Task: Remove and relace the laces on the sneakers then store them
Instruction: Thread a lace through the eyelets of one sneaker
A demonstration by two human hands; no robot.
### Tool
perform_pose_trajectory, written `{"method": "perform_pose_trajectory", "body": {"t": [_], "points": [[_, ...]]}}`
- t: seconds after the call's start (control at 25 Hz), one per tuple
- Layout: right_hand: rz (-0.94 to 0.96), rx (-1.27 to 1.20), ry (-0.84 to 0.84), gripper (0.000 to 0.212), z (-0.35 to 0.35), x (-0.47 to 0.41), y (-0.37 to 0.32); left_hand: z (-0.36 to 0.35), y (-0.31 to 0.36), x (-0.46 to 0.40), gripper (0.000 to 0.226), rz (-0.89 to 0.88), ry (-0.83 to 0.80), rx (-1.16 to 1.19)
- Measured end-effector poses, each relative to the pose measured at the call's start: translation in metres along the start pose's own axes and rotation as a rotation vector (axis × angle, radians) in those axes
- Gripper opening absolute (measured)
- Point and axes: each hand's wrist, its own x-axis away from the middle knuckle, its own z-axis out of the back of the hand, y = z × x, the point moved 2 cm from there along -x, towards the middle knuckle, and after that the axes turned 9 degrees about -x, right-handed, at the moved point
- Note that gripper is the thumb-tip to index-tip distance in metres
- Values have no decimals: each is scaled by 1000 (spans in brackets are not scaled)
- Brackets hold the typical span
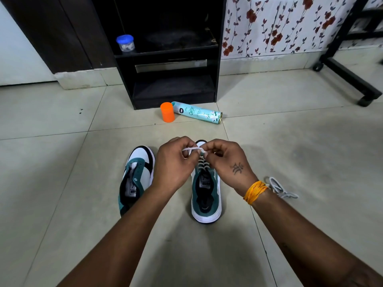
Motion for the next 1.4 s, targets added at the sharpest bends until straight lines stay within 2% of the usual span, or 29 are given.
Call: {"method": "perform_pose_trajectory", "body": {"t": [0.12, 0.2, 0.24, 0.36, 0.48, 0.64, 0.84, 1.04, 1.12, 1.2, 1.28, 1.32, 1.4], "points": [[25, 70, 21, 6, -2, -2, 3, -2, 2, 1, 12, -72, 27, -81], [16, 95, 20, 8, -2, -1, 6, -3, -1, 0, 5, -44, 29, -86], [24, 114, 27, 9, -1, 0, 8, -4, -1, -1, 3, 3, 16, -62], [170, 250, 139, 3, -1, 6, 9, -5, -4, -2, 19, 237, -84, 99], [269, 330, 209, 13, -3, 15, 8, -7, -8, -5, 23, 418, -180, 318], [231, 372, 142, 9, -8, 17, 10, -6, -5, -4, 19, 436, -229, 431], [47, 133, 111, 21, 10, 11, 3, 4, -22, -8, 11, 361, -192, 319], [-78, 202, 186, 24, 31, 10, 25, 8, -43, -3, 12, 272, -145, -58], [-180, 242, 190, 24, 38, 12, 36, 2, -52, 1, 14, 287, -214, -230], [-256, 346, 132, 31, 40, 18, 47, -7, -60, 7, 12, 279, -367, -363], [-235, 456, 63, 28, 37, 22, 54, -16, -58, 15, 23, 226, -483, -358], [-189, 453, 40, 21, 34, 22, 54, -21, -55, 19, 32, 198, -492, -312], [-84, 434, -30, 23, 25, 20, 52, -29, -46, 22, 36, 177, -424, -203]]}}
